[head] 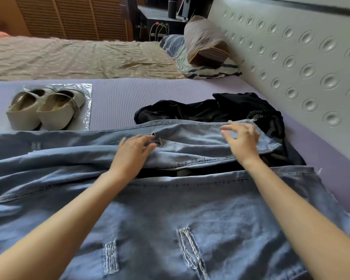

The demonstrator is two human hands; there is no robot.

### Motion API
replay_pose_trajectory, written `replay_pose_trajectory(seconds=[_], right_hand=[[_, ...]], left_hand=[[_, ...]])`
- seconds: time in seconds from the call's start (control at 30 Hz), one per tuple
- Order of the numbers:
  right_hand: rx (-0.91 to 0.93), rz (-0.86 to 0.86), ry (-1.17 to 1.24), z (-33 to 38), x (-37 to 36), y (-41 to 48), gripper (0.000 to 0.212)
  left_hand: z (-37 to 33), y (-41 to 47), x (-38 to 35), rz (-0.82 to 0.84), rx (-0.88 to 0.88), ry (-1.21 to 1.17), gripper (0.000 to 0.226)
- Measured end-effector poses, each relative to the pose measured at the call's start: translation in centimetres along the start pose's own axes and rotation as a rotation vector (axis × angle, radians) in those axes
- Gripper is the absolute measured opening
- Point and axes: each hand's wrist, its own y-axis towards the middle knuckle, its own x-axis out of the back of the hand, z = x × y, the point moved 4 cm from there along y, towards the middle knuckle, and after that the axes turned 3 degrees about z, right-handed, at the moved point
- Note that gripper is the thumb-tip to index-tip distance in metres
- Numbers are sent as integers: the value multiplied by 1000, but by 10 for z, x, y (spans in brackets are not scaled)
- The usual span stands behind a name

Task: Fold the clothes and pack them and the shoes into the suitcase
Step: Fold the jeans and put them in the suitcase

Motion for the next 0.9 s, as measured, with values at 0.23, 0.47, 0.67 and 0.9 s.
replay_pose_trajectory(seconds=[0.23,0.47,0.67,0.9], right_hand=[[58,237,62,62,-48,0,24],[-4,340,12,102,-83,18,39],[50,324,-100,123,-115,39,32],[138,-113,-189,152,-101,71,20]], left_hand=[[88,-3,70,-88,158,32,37],[154,14,95,-4,321,100,42],[167,28,102,-121,242,61,20],[154,56,118,-470,258,217,20]])
